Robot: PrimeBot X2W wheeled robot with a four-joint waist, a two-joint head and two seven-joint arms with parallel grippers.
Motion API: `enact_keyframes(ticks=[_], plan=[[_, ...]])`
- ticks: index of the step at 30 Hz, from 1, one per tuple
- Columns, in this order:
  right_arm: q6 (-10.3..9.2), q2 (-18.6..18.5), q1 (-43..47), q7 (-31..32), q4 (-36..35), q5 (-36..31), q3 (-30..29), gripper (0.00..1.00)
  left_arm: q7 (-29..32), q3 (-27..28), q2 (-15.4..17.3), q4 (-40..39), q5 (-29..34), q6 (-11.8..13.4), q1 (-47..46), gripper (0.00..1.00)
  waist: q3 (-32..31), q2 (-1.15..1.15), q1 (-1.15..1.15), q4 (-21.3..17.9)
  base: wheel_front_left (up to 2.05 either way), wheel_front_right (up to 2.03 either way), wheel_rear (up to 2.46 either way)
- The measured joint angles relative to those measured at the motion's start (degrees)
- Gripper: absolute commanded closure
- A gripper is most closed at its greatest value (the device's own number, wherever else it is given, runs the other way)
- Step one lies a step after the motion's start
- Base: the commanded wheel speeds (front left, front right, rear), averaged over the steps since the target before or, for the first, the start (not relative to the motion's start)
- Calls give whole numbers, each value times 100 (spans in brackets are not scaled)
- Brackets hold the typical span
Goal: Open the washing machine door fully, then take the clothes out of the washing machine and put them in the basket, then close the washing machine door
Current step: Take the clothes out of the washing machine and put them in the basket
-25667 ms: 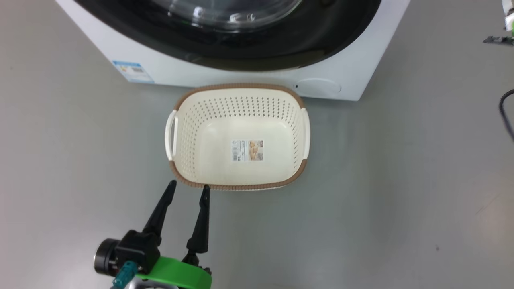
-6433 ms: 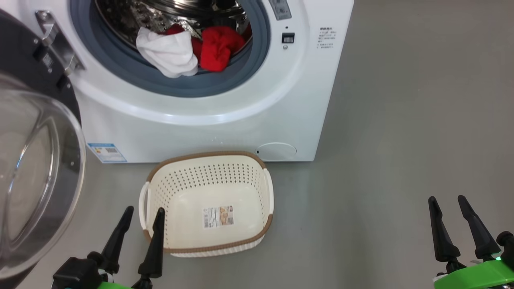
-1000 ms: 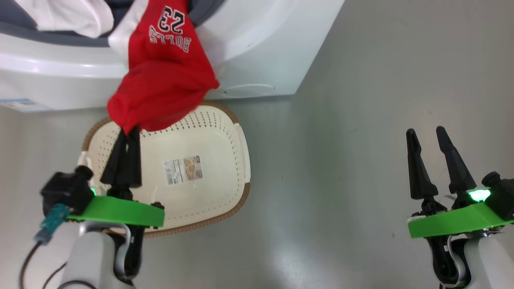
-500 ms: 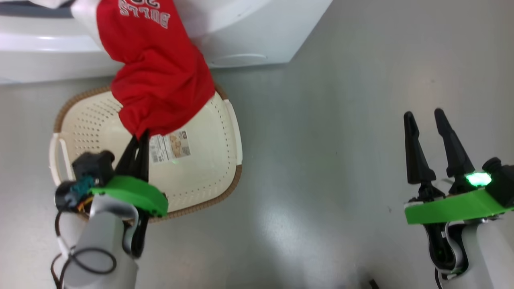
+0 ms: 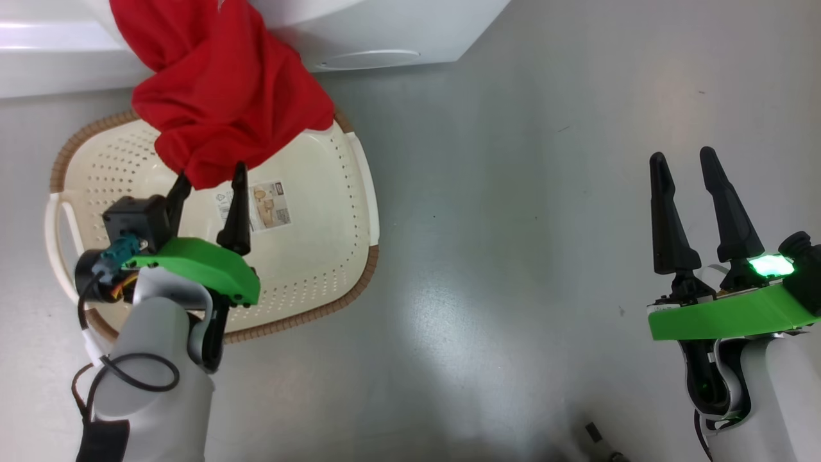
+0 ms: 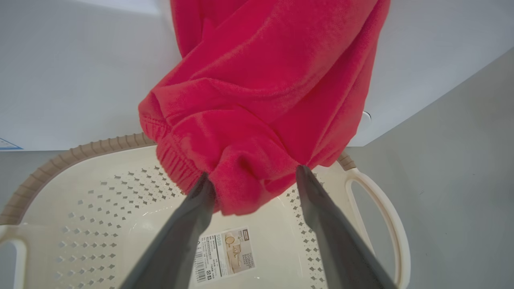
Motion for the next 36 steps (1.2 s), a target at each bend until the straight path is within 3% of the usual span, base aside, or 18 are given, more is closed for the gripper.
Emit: enact_keyframes(ticks=[18, 36], plan=[[0, -5, 1, 0, 7, -8, -23, 0, 0, -2, -24, -492, -82, 0, 119, 0, -211, 0, 0, 178, 0, 0, 0], [0, -131, 166, 0, 67, -10, -65, 0, -1, 119, -24, -2630, 82, 83, 1289, 0, -784, 0, 0, 413, 0, 0, 0]])
